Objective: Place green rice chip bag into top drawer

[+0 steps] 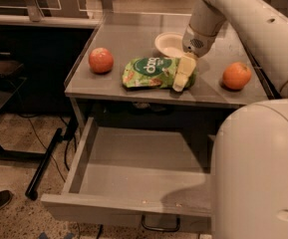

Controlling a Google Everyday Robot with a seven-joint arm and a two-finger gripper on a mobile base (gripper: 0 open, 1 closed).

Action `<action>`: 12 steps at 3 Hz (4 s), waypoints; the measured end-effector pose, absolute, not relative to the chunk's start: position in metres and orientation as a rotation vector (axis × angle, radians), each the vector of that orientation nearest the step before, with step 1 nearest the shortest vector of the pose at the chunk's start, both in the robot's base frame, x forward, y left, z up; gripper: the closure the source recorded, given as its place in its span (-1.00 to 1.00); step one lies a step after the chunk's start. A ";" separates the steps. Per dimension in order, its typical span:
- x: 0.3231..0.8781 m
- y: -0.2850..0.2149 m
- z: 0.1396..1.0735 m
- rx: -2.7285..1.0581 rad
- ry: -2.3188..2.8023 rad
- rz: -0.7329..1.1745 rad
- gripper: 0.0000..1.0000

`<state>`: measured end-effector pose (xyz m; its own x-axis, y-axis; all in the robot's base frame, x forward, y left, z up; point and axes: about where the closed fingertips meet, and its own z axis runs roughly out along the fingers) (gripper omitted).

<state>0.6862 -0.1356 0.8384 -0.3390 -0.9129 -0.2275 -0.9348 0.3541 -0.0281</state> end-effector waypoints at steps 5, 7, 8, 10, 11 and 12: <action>0.669 -0.134 0.857 -1.680 2.321 0.174 1.00; 0.577 -0.139 0.906 -1.710 2.159 0.234 1.00; 0.495 -0.139 0.907 -1.716 2.128 0.287 1.00; 0.503 -0.140 0.879 -1.664 2.218 0.304 1.00; 0.503 -0.137 0.837 -1.593 2.317 0.378 1.00; 0.502 -0.136 0.793 -1.526 2.410 0.450 1.00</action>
Offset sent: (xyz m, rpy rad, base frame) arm 0.0000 0.0000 0.0000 0.0000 0.0000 0.0000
